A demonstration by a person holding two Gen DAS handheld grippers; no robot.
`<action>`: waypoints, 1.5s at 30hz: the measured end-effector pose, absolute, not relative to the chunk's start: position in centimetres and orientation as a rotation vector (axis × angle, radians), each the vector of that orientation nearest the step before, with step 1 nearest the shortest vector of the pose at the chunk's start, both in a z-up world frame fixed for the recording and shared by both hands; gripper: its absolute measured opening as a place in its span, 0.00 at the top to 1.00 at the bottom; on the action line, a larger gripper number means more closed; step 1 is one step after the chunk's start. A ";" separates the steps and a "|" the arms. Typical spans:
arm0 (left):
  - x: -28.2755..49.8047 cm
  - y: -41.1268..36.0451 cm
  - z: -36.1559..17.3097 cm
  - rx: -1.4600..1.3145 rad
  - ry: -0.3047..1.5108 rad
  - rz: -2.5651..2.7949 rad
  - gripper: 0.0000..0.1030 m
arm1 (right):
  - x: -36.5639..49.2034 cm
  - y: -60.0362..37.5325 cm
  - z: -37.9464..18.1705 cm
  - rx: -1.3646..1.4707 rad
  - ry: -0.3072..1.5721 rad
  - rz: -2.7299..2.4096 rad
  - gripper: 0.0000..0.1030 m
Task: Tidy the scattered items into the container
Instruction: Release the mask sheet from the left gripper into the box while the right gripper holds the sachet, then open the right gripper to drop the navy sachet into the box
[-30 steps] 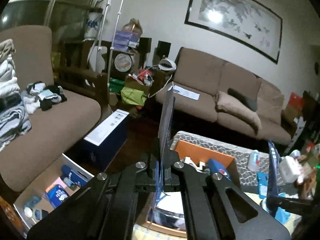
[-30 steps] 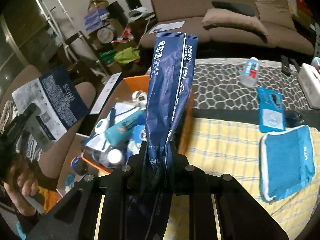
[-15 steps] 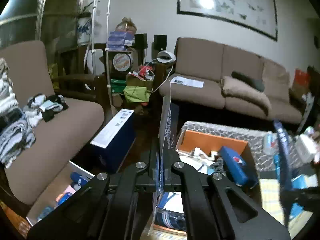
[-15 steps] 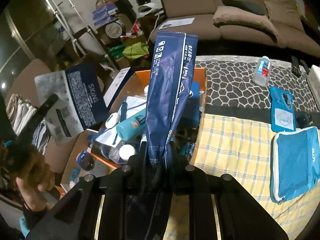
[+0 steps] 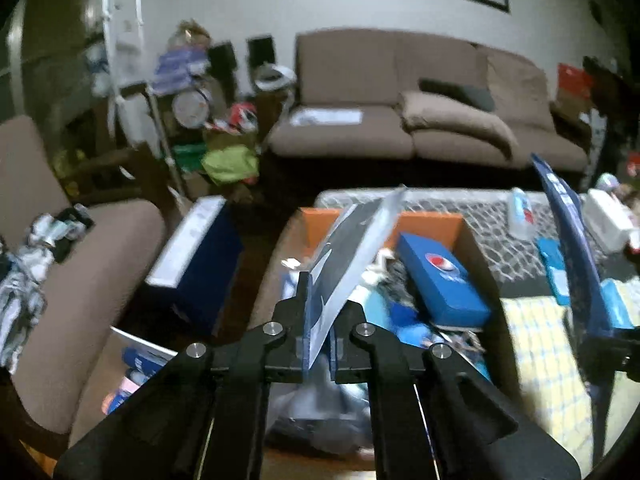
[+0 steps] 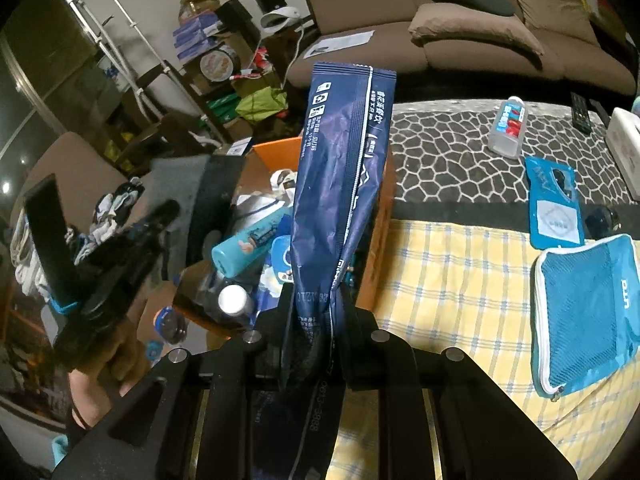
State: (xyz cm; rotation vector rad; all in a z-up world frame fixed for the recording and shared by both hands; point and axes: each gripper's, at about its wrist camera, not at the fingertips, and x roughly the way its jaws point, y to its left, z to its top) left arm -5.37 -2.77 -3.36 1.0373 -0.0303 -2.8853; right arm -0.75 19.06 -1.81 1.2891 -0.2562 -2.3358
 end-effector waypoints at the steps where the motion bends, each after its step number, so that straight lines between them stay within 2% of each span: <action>1: -5.6 -2.6 -3.4 1.081 0.018 -2.899 0.91 | -0.8 19.3 -1.8 1.291 -0.259 -2.337 0.82; 4: -6.2 -3.4 -3.2 1.227 0.224 -2.936 0.73 | -0.8 19.9 -1.9 1.294 -0.268 -2.342 0.82; 6: -6.1 -4.9 -2.8 1.285 0.440 -2.967 0.53 | -0.8 20.2 -1.9 1.297 -0.273 -2.345 0.82; 8: -5.8 -6.9 -2.2 1.287 0.652 -2.971 0.43 | -0.9 20.5 -1.8 1.297 -0.279 -2.349 0.82; 10: -5.3 -8.9 -1.7 1.258 0.833 -2.965 0.41 | -0.9 20.7 -1.7 1.297 -0.284 -2.353 0.82; 15: -4.8 -11.1 -1.2 1.282 1.090 -3.004 0.40 | -1.0 20.8 -1.8 1.302 -0.295 -2.352 0.82; 29: -3.1 -14.2 1.5 1.109 0.903 -2.973 0.39 | -1.2 19.8 -3.9 1.358 -0.289 -2.291 0.82; 37: -2.7 -16.9 1.1 1.079 0.994 -2.908 0.39 | -3.9 18.2 -3.6 1.405 -0.453 -2.129 0.82; 45: -2.5 -17.8 0.7 1.091 0.994 -2.885 0.39 | -13.3 10.3 -5.6 1.641 -0.550 -1.936 0.80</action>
